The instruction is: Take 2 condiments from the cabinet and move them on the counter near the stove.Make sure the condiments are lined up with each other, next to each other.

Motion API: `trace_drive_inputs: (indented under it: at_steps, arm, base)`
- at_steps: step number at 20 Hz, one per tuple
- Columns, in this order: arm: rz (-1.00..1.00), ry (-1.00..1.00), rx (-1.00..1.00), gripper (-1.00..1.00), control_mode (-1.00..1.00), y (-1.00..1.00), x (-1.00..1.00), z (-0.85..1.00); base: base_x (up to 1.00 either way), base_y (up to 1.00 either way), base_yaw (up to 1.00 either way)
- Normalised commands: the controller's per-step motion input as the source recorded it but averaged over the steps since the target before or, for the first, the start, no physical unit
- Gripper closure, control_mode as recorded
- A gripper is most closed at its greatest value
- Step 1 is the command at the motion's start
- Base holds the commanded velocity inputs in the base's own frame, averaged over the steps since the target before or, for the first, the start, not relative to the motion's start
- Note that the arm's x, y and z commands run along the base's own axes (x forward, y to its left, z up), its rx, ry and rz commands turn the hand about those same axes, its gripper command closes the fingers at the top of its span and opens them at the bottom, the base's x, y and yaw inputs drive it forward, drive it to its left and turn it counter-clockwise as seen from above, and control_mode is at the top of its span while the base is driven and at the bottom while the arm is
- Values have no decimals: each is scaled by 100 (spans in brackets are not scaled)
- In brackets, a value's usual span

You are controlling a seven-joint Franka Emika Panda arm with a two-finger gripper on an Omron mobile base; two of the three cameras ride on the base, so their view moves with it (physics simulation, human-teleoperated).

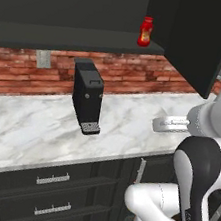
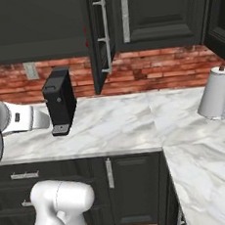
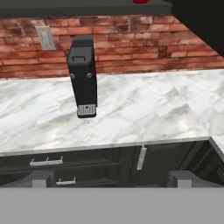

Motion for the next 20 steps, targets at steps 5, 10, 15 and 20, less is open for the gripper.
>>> trace_drive_inputs:
  at_steps: [5,10,15,20]
  arm:
    - [0,0,0,-100,100,0,0,0]
    - [0,0,0,-100,100,0,0,0]
    - [0,0,0,-100,100,0,0,0]
    - [0,0,0,-100,100,0,0,0]
  base:
    - [20,0,0]
    - [47,2,0]
    - [66,1,0]
    - [52,0,0]
